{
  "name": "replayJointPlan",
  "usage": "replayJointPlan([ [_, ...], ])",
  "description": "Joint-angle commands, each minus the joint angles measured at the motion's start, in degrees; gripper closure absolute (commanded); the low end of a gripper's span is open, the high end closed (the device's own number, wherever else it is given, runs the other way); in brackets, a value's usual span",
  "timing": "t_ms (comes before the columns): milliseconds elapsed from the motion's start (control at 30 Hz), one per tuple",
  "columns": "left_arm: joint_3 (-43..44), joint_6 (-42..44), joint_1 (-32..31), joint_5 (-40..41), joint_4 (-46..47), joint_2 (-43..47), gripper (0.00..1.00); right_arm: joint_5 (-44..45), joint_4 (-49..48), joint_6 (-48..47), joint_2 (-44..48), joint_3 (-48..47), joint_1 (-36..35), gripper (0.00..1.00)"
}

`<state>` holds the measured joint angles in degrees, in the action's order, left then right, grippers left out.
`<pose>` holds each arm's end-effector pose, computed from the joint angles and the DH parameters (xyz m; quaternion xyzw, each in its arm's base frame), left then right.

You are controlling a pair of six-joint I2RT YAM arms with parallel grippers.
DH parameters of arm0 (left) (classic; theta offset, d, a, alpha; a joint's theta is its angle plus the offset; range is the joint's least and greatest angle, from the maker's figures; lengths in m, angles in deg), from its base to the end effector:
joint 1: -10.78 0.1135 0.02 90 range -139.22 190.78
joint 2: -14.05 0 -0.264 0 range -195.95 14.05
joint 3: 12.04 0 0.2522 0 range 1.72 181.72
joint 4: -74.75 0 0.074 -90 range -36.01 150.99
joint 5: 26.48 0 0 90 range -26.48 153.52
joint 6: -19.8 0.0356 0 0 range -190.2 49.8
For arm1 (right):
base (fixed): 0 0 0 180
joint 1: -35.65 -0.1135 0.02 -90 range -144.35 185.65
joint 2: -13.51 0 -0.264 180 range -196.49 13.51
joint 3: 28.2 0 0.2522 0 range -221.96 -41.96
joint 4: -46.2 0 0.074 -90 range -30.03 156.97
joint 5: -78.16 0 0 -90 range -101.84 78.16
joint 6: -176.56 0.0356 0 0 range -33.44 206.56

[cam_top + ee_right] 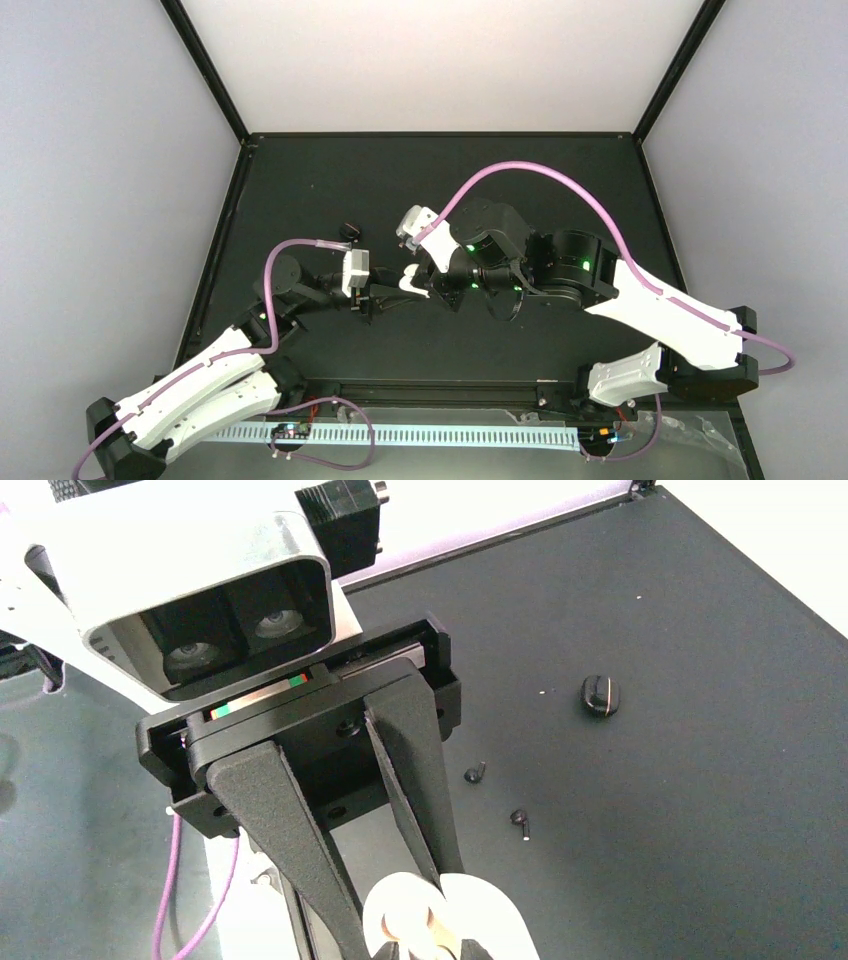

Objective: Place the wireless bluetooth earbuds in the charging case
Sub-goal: Place the earbud in the charging case.

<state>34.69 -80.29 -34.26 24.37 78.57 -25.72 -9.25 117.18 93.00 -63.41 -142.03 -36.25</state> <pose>0.1023 -0.1342 0.3319 0.4266 0.4955 -0.5253 0.5446 0.0800 0.2397 0.4607 -0.4685 0.7485 0.2806 0.3761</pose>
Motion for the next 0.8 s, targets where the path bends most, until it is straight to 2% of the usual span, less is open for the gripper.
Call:
replayJointPlan([
  [0, 2.62, 0.23, -0.32, -1.49, 1.84, 0.39, 0.99, 1.63, 0.31, -0.11, -0.23, 0.66, 0.39, 0.86],
  [267, 2.89, 0.08, -0.32, -1.76, 1.99, 0.52, 0.98, 0.19, 0.68, -0.64, -1.11, 0.4, 0.38, 0.92],
  [400, 2.84, -0.1, -0.32, -1.65, 1.97, 0.66, 0.99, -0.37, 0.75, -0.81, -1.32, 0.4, 0.37, 0.99],
  [767, 2.02, 0.07, -0.34, -0.97, 1.85, 0.27, 0.99, 1.91, -2.47, -0.16, 2.24, 1.8, 0.44, 0.99],
])
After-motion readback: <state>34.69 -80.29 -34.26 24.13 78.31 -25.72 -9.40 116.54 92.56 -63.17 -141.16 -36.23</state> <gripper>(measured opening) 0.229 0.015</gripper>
